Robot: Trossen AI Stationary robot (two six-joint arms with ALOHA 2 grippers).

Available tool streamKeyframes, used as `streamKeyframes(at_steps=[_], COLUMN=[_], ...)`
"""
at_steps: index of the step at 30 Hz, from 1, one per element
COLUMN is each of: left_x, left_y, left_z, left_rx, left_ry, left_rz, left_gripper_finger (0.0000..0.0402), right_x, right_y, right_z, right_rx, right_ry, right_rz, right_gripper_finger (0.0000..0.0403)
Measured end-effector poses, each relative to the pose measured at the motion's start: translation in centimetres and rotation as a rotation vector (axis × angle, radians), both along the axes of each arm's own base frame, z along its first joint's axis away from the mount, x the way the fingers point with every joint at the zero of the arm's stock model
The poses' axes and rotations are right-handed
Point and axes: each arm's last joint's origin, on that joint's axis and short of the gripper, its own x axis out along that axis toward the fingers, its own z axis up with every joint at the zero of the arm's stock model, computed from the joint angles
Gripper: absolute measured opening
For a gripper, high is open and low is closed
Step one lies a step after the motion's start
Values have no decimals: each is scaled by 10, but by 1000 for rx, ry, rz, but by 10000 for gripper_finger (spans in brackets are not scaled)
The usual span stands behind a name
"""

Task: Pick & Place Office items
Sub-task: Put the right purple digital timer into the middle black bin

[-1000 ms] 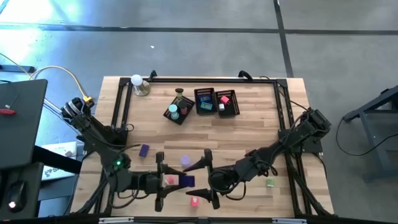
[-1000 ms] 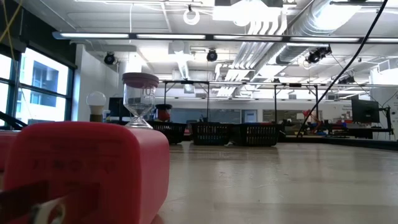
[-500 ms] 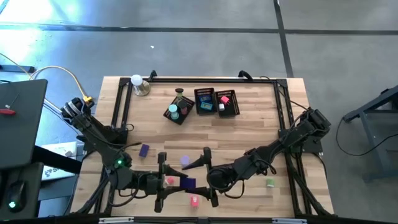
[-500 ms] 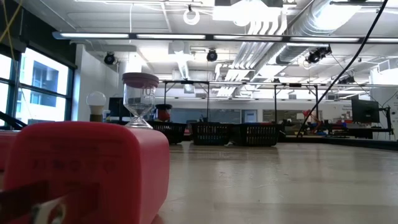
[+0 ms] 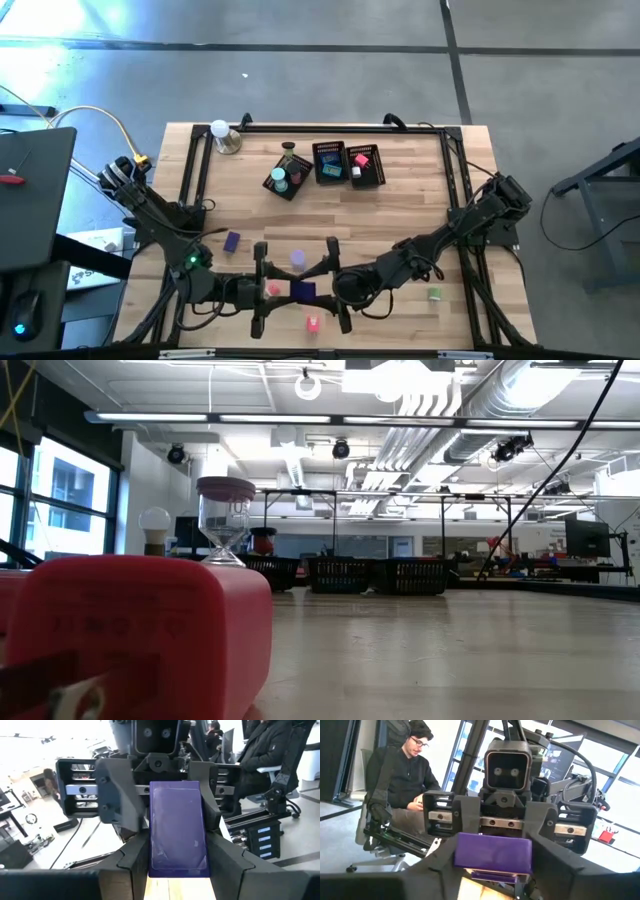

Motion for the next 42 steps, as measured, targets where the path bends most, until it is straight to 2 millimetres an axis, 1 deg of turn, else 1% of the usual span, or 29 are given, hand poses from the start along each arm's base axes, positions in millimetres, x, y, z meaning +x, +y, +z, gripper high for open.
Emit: streamKeyframes(at_steps=[3,4,16,21,24,28,31,34,38,42], left_x=[1,2,2,2,0,-1,-2,-4,-13,-22], left_y=[2,2,3,3,2,2,2,2,-4,-9], left_z=[0,0,-2,-3,-4,-4,-5,-6,-12,-16], left_rx=[-5,-11,-19,-12,-10,-27,-70,-67,-40,-102], left_ry=[1,3,21,26,29,29,32,41,77,107], left_rz=[11,14,26,67,89,120,151,198,243,219], left_gripper_finger=[150,151,152,154,170,206,233,251,258,259], right_x=[0,0,0,1,1,1,1,0,-6,-14], right_y=[0,0,-1,-1,-2,-3,-4,-4,0,5], right_z=[0,0,-1,-3,-4,-4,-5,-6,-11,-20], right_rx=[-2,-2,-10,-18,-21,-24,-28,-37,-88,-142], right_ry=[2,3,11,26,32,37,44,59,103,174], right_rz=[-6,-7,-7,-12,-17,-39,-91,-178,-339,-493], right_gripper_finger=[150,143,148,145,145,145,145,145,145,145])
